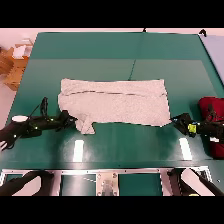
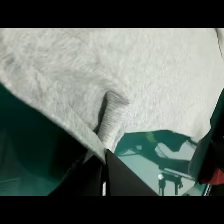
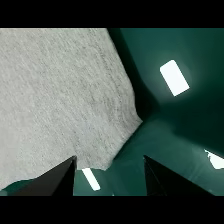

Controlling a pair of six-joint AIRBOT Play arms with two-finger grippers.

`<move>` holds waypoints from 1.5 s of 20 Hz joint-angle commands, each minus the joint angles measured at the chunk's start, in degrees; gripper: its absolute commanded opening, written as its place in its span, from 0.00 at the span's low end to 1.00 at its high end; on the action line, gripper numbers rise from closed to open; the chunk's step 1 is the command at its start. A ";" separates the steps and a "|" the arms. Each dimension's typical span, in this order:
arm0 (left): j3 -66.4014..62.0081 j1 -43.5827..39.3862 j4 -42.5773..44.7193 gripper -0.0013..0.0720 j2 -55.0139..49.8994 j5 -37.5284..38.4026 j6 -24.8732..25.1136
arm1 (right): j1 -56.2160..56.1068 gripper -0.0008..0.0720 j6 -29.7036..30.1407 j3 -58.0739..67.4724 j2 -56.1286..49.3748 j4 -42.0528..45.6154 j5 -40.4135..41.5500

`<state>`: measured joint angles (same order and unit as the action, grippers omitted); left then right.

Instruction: Fold the shirts.

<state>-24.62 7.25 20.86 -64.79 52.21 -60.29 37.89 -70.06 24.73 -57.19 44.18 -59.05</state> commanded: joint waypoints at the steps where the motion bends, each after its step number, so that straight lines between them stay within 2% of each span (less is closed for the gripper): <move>1: -1.46 -0.07 1.86 0.05 -0.04 2.43 0.20 | -1.40 0.69 -2.80 -0.66 -0.92 0.48 2.71; 3: -1.46 -0.07 1.88 0.05 -0.04 3.17 0.35 | -4.74 0.68 -2.78 -0.66 -3.56 -1.11 3.74; 5: -1.55 -0.07 1.86 0.05 -0.02 3.34 0.35 | -9.18 0.65 -2.80 -0.66 -6.75 -1.84 8.11; 7: -2.40 -0.04 2.03 0.05 -0.02 4.74 0.37 | -11.96 0.47 -2.47 -0.63 -8.76 -4.37 9.64; 9: -4.76 -0.04 5.25 0.05 0.28 7.13 -0.70 | -12.72 0.09 -1.46 -0.59 -9.01 -4.57 9.14; 10: -6.12 -0.04 8.33 0.04 0.79 7.67 -3.04 | -12.20 0.03 -1.40 -0.46 -8.94 -4.37 8.22; 13: -10.27 -0.04 21.27 0.04 3.69 12.31 -11.65 | -9.55 0.03 -2.64 0.63 -7.23 -0.57 5.62; 19: -11.21 -0.07 31.76 0.04 13.09 22.67 -20.52 | -4.46 0.03 -10.47 4.81 -1.22 10.49 -3.08; 24: -11.50 -0.07 31.43 0.04 14.51 25.77 -22.88 | -4.52 0.03 -12.52 6.60 0.39 12.20 -9.44; 27: -16.52 -0.07 32.70 0.04 13.64 24.74 -22.84 | -6.62 0.03 -12.61 13.92 -0.33 11.78 -9.57; 30: -24.52 -0.07 33.20 0.04 7.63 25.09 -22.73 | -11.43 0.03 -14.19 23.06 -5.60 11.80 -8.94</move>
<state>-43.31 7.11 53.17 -53.45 76.99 -82.70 29.67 -82.98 40.82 -59.59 55.75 -67.59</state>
